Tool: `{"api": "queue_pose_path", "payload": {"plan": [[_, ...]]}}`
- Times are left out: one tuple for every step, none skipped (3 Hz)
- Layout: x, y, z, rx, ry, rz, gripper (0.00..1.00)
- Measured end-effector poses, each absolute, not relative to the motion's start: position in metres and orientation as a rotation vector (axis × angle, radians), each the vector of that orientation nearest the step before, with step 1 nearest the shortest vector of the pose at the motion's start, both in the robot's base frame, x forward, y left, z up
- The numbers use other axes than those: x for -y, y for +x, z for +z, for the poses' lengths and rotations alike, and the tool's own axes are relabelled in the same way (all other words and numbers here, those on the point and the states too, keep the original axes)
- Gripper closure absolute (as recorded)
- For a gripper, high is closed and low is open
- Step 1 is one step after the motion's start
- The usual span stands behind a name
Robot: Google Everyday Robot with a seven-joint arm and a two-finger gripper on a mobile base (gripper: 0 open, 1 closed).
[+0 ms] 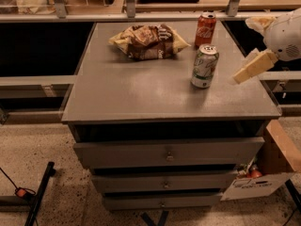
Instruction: Knock 7up can over
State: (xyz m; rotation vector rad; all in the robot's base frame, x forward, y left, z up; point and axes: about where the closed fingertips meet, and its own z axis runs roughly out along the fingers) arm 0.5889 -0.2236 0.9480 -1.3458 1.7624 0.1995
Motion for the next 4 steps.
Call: {"api": "queue_pose_path", "payload": {"plan": [[0.229,0.619,0.932,-1.678,-1.276,0.316,0.0],[0.209,0.639,0.916,-1.595,-1.268,0.441,0.0],[0.195,0.649,0.899,-1.526,-1.254,0.552,0.0],[0.177,0.645,0.889,-1.464,-1.277,0.648,0.0]]}}
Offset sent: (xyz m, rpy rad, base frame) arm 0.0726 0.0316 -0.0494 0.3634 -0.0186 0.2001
